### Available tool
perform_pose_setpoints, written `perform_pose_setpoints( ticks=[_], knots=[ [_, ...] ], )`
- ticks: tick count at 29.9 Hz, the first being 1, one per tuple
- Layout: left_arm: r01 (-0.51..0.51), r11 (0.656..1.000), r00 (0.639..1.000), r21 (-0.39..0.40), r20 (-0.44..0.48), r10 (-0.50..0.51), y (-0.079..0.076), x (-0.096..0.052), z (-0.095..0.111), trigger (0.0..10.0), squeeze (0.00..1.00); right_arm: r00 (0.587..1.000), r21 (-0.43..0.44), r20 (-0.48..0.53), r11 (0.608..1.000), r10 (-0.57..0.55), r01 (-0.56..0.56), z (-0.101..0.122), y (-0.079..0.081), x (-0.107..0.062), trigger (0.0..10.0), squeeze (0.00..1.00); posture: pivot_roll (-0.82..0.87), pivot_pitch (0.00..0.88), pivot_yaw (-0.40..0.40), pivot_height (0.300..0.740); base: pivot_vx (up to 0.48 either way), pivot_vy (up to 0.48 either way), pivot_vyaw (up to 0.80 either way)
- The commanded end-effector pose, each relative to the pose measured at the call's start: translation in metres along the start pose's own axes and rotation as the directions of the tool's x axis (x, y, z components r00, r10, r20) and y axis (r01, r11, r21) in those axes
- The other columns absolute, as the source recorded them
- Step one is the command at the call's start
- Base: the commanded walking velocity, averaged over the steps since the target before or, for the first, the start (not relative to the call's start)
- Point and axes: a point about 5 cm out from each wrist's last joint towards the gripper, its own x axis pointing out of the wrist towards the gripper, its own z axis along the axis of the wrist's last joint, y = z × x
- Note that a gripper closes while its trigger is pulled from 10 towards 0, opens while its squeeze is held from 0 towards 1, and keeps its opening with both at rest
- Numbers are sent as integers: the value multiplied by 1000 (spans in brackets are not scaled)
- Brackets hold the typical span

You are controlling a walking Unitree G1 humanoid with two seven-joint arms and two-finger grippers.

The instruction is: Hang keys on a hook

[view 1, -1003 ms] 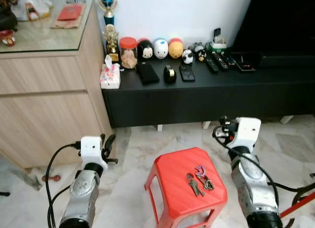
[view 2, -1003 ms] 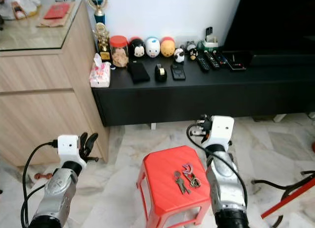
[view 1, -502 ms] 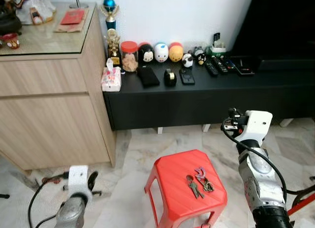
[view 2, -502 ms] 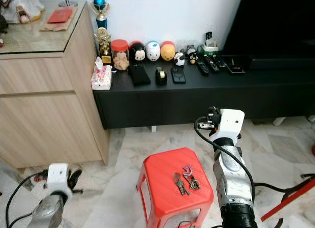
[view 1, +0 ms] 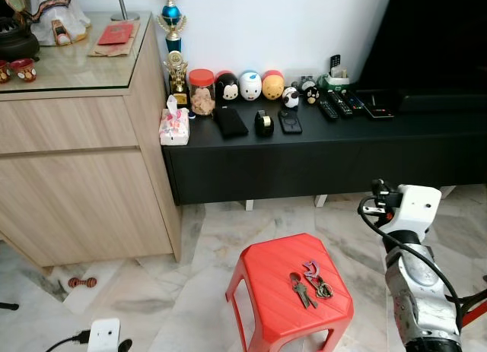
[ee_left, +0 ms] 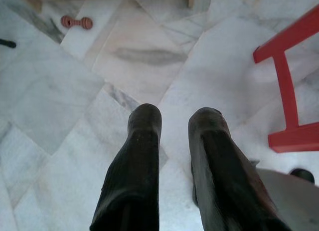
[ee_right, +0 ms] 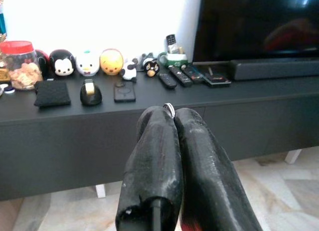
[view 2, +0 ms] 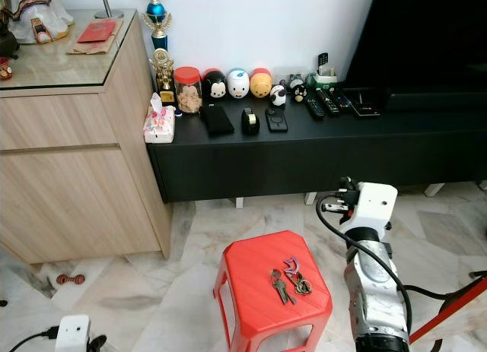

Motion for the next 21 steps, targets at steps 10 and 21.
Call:
perform_pose_setpoints(
  ticks=[10,21],
  knots=[
    [24,999,997,30,-74,-22,-7,-8,-24,10000,0,999,-3,25,999,-37,37,7,-11,-9,10000,0,90,0,-78,740,0,0,0],
    [37,999,995,11,-89,-36,-16,-12,-33,10000,0,1000,2,0,1000,-28,28,3,-7,-15,10000,0,90,2,-82,740,0,0,0]
  ],
)
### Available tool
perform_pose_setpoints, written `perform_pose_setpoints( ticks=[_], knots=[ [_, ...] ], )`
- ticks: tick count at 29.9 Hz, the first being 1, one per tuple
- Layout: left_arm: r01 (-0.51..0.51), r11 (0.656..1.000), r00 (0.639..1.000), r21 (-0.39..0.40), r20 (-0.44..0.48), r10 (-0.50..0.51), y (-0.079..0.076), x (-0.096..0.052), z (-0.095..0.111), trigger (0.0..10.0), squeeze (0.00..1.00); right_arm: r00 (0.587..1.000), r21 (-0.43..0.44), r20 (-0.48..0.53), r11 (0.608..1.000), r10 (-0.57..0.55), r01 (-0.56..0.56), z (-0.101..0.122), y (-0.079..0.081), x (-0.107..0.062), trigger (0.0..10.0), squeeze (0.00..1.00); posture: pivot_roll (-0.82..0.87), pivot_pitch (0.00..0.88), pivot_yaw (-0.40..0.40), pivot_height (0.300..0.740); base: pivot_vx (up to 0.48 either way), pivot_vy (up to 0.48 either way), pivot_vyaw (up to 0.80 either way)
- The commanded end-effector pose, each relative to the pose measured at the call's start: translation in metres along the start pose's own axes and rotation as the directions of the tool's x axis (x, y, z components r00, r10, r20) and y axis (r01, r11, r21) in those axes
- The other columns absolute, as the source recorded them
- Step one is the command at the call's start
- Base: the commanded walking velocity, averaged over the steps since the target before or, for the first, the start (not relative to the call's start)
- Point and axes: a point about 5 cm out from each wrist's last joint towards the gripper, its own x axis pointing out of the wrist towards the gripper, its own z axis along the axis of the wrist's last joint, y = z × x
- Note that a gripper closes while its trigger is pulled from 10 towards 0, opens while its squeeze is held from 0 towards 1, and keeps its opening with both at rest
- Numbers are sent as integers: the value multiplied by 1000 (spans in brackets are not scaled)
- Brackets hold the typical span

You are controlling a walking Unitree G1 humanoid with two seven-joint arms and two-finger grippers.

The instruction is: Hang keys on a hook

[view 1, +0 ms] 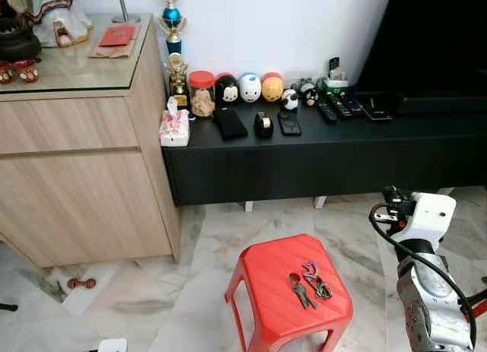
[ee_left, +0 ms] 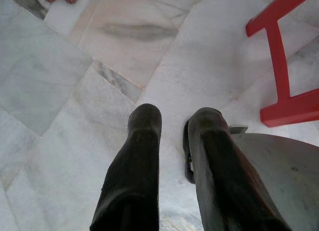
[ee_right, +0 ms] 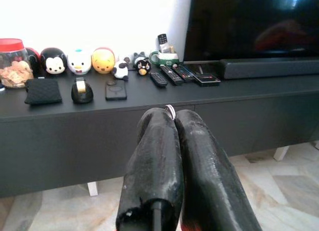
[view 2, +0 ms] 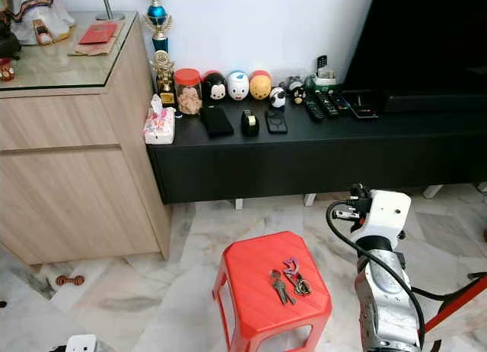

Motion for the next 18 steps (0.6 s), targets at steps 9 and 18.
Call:
perform_pose_setpoints(
  ticks=[9,18],
  knots=[
    [16,1000,1000,5,-12,-16,-6,-1,-4,10000,0,1000,4,-8,1000,-16,16,4,-2,-4,10000,0,85,62,-90,740,-85,0,0],
    [13,1000,1000,-4,-7,-13,-6,-1,-4,10000,0,1000,-3,-6,1000,-29,29,7,-6,-2,10000,0,96,93,-96,740,-260,0,0]
  ],
)
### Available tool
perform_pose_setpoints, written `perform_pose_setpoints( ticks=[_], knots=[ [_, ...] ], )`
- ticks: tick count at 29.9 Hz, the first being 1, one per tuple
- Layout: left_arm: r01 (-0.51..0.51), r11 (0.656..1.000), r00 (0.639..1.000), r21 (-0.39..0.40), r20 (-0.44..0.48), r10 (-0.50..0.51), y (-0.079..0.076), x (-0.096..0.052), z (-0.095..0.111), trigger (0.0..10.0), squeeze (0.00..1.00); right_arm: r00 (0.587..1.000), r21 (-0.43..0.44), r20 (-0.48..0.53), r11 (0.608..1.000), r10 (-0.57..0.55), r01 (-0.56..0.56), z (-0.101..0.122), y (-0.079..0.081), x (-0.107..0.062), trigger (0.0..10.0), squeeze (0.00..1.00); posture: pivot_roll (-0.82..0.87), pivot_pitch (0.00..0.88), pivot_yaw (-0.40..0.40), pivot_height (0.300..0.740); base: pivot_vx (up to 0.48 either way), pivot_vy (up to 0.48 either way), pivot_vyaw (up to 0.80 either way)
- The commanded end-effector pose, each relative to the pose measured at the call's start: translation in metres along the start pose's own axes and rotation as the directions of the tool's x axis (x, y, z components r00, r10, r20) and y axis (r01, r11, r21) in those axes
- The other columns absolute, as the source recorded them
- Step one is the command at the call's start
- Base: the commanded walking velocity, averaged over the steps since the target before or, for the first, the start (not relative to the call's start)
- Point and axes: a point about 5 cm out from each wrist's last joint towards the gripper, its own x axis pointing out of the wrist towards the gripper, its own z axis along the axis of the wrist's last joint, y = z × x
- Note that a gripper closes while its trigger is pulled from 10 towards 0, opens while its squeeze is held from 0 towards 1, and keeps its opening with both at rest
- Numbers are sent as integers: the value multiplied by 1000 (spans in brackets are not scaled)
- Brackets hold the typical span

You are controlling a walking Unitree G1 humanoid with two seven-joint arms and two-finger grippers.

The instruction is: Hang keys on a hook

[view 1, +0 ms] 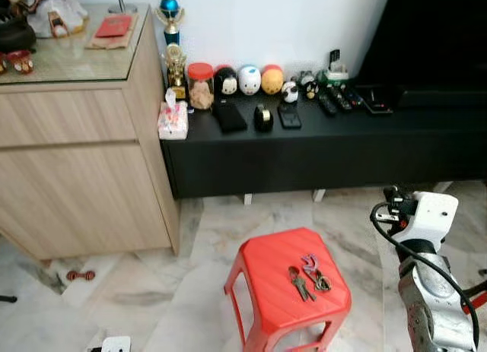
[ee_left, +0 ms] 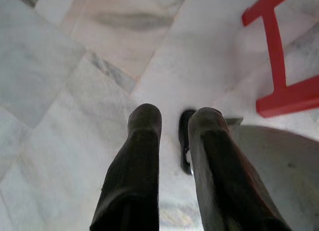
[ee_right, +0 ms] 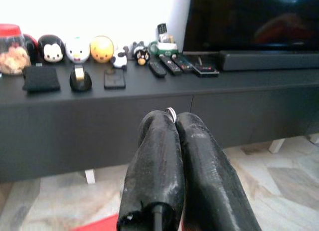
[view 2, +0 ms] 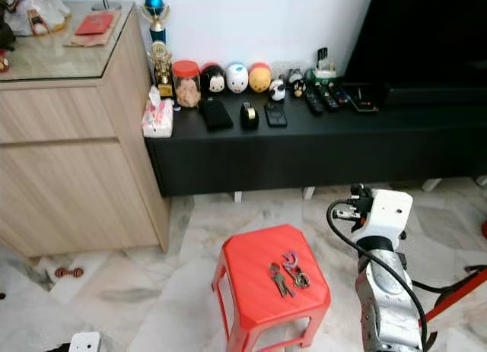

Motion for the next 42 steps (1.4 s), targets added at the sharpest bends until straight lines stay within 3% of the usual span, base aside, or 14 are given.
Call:
perform_pose_setpoints(
  ticks=[1,36,42],
  knots=[
    [4,1000,1000,-1,-24,-4,-2,-2,-7,10000,0,1000,1,11,1000,-15,15,5,-4,1,10000,0,98,96,-96,740,-277,0,0],
    [22,1000,999,3,-31,-22,-8,-2,-9,10000,0,1000,7,16,1000,-20,20,13,-1,3,10000,0,101,119,-100,740,-317,0,0],
    [28,999,999,19,-28,-27,-9,-2,-7,10000,0,1000,12,12,1000,-16,16,12,1,3,10000,0,102,119,-101,740,0,0,0]
  ],
)
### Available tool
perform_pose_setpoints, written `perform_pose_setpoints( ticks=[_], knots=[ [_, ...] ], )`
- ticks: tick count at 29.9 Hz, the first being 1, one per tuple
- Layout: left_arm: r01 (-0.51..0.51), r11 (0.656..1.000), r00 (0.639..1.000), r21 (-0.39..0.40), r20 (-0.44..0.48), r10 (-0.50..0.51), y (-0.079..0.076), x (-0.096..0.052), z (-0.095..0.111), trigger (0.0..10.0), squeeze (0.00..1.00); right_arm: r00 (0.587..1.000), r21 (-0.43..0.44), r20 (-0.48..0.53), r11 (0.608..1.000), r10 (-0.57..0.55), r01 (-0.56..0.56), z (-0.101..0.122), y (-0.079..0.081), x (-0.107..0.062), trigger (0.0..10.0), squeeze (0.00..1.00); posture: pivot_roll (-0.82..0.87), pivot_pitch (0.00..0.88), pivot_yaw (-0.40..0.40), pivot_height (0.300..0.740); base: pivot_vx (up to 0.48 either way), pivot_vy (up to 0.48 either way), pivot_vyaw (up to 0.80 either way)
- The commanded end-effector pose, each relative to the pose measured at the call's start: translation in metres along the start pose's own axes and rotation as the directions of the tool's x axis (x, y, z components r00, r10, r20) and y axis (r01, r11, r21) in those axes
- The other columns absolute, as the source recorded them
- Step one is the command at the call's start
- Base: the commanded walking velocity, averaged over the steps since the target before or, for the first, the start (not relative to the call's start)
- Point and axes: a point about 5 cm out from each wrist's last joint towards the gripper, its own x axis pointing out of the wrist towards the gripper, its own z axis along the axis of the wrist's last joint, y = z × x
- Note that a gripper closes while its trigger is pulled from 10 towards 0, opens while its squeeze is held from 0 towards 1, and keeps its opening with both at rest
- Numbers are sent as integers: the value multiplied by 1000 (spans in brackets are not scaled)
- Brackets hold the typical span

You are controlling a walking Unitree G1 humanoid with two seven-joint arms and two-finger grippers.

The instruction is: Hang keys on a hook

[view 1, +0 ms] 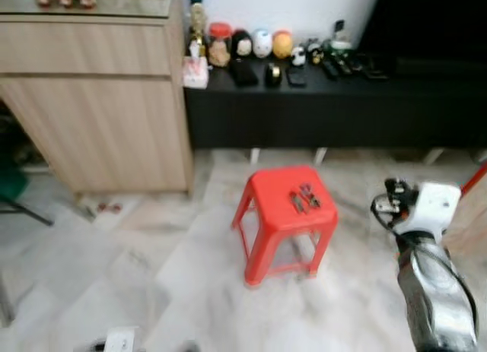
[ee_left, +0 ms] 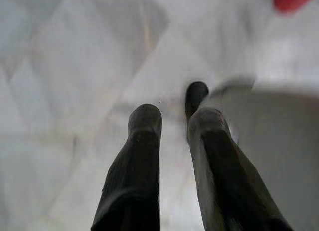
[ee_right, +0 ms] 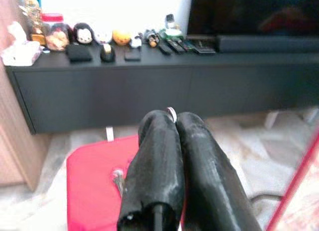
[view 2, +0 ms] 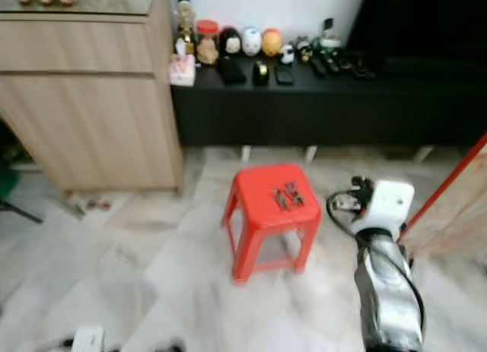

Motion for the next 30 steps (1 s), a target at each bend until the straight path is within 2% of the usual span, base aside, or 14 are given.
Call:
perform_pose_setpoints(
  ticks=[1,8,30],
  knots=[
    [5,999,1000,42,21,-6,1,4,10,10000,0,1000,7,15,1000,-5,5,5,-2,1,10000,0,102,118,-102,740,0,0,0],
    [25,996,1000,80,13,-26,-4,4,8,10000,0,1000,6,13,1000,-9,9,5,-3,2,10000,0,104,118,-105,740,0,0,0],
    [28,996,1000,86,4,-29,-4,4,8,10000,0,1000,8,4,1000,-15,15,1,-3,1,10000,0,107,119,-100,740,0,-262,0]
  ],
)
